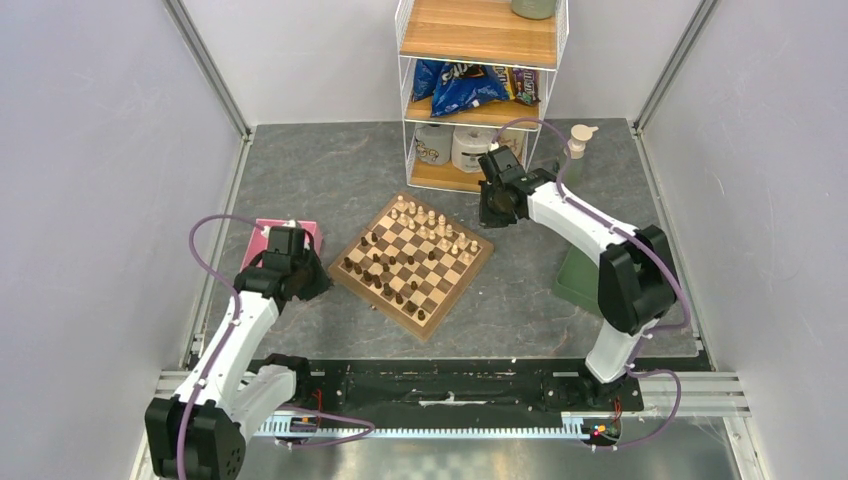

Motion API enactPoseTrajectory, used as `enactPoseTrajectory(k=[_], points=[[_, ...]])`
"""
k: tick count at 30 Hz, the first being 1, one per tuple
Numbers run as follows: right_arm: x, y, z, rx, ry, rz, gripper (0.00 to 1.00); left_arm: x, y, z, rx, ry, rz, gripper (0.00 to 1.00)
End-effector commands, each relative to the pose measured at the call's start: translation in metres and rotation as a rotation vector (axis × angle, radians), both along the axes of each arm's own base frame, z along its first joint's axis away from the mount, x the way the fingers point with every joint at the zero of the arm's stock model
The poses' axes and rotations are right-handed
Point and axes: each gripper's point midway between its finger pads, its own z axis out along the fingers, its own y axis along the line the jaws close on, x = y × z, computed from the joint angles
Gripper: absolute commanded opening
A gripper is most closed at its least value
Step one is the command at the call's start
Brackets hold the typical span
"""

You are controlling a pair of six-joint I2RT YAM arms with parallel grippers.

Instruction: Set up the chess pieces on the board

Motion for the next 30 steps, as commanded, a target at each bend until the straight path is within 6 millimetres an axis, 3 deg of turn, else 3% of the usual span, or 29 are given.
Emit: enactPoseTrajectory(k=[1, 11, 23, 30], points=[[0.029, 0.006, 0.004, 0.032, -0.044, 0.007, 0.00, -0.008, -0.017, -0.003, -0.097, 0.008, 0.041, 0.02], [0.053, 0.002, -0.032, -0.006, -0.019, -0.024, 0.00, -0.026, -0.025, -0.032, -0.033, 0.065, 0.125, 0.02], [0.064, -0.006, -0.058, -0.042, 0.017, -0.017, 0.00, -0.023, -0.037, -0.063, -0.077, 0.047, 0.141, 0.02], [0.068, -0.006, -0.077, -0.032, 0.059, -0.018, 0.00, -0.011, -0.039, -0.068, -0.070, 0.018, 0.146, 0.02]])
